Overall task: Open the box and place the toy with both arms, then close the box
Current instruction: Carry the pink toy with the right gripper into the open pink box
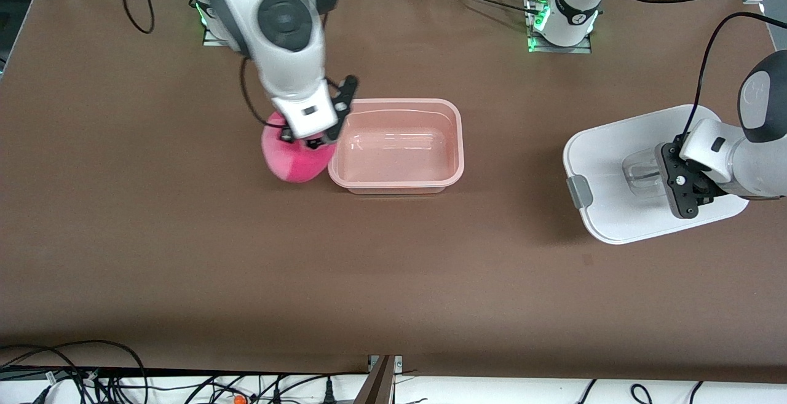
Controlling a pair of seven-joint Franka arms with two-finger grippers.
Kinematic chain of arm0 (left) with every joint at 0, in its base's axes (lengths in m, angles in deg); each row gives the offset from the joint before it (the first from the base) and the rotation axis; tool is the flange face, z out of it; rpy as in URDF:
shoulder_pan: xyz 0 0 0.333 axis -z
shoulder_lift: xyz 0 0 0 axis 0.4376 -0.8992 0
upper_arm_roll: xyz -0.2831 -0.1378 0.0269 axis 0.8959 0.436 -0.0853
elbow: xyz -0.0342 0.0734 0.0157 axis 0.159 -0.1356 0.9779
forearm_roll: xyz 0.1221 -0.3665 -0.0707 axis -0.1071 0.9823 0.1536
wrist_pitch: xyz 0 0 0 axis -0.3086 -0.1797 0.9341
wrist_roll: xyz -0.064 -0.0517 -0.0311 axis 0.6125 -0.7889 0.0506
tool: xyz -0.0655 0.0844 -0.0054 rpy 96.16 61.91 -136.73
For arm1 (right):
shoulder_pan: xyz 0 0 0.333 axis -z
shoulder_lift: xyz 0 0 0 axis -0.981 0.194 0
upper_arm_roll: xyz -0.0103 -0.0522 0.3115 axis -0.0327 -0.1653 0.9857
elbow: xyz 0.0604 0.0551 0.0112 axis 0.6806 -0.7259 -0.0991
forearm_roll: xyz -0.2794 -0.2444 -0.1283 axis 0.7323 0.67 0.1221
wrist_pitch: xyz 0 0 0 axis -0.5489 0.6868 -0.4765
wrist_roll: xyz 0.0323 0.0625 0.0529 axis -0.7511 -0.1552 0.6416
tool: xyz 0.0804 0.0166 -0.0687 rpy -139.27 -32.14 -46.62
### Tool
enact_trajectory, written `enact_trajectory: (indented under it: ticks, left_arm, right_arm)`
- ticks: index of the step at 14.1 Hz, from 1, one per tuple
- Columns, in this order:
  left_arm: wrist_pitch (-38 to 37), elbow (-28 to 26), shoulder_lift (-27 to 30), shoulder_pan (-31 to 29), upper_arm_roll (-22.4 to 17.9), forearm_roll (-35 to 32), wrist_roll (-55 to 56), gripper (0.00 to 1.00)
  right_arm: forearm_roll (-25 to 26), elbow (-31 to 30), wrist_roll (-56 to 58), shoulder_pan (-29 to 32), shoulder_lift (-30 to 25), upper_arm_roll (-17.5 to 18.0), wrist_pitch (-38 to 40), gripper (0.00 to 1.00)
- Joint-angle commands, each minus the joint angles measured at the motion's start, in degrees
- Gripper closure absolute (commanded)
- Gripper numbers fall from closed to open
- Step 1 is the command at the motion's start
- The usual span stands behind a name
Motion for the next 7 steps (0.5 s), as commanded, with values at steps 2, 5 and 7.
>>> enact_trajectory:
  ticks: [2, 5, 7]
  left_arm:
    - [-1.2, 0.9, 0.3, -0.2, 0.3, -1.3, -2.0, 1.0]
    - [-1.2, 0.9, 0.3, -0.2, 0.3, -1.5, -2.0, 1.0]
    - [-1.2, 0.8, 0.1, -0.2, 0.3, -1.2, -2.1, 1.0]
  right_arm:
    - [2.5, 11.2, 2.7, -5.0, 6.4, -0.6, 5.0, 1.0]
    - [2.0, 13.3, 2.6, -6.5, 7.5, -0.6, 4.3, 1.0]
    - [2.1, 14.7, 2.0, -7.3, 8.7, -0.6, 4.2, 1.0]
